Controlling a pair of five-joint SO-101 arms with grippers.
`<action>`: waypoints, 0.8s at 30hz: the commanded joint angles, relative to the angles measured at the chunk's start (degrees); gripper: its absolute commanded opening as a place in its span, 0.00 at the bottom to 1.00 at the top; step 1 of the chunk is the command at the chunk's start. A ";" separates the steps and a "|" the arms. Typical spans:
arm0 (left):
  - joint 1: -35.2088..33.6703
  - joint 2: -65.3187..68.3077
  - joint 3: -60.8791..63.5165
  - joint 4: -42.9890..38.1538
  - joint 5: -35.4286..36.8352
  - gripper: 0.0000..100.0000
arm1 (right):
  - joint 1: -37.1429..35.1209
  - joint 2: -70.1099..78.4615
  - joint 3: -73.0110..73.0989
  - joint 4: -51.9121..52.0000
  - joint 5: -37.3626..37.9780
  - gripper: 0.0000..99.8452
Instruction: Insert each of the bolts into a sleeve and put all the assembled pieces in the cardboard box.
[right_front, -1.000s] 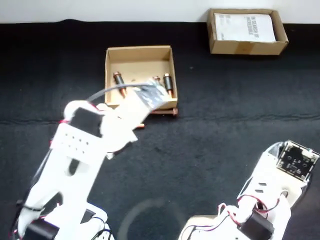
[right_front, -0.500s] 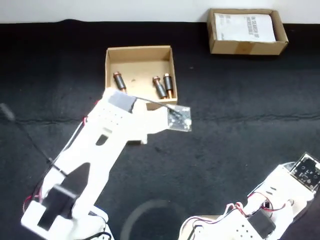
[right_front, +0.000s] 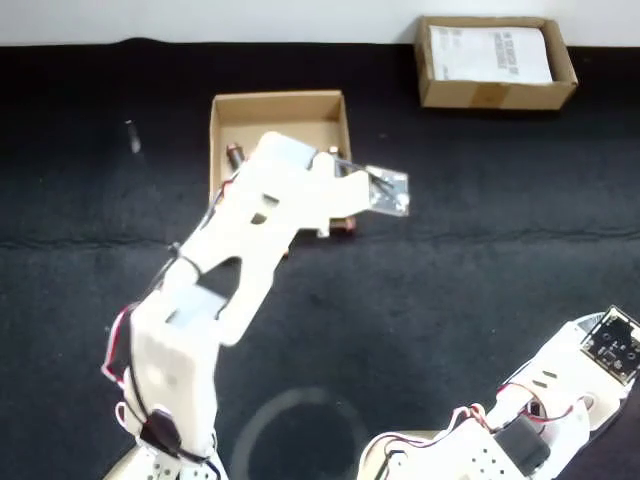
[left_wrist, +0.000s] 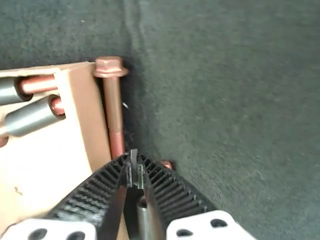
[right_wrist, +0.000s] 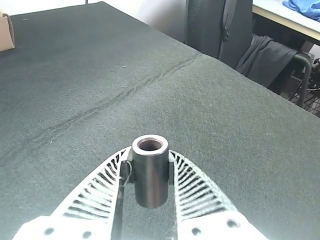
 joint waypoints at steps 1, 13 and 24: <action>0.22 6.55 -11.82 3.08 1.58 0.02 | 0.40 -0.22 4.26 -1.36 -0.26 0.01; 4.00 21.85 -36.00 11.96 6.51 0.02 | 0.48 -0.22 4.35 -1.36 -0.09 0.01; 3.56 27.82 -42.68 11.96 9.14 0.16 | 0.48 -0.22 4.26 -1.36 0.62 0.01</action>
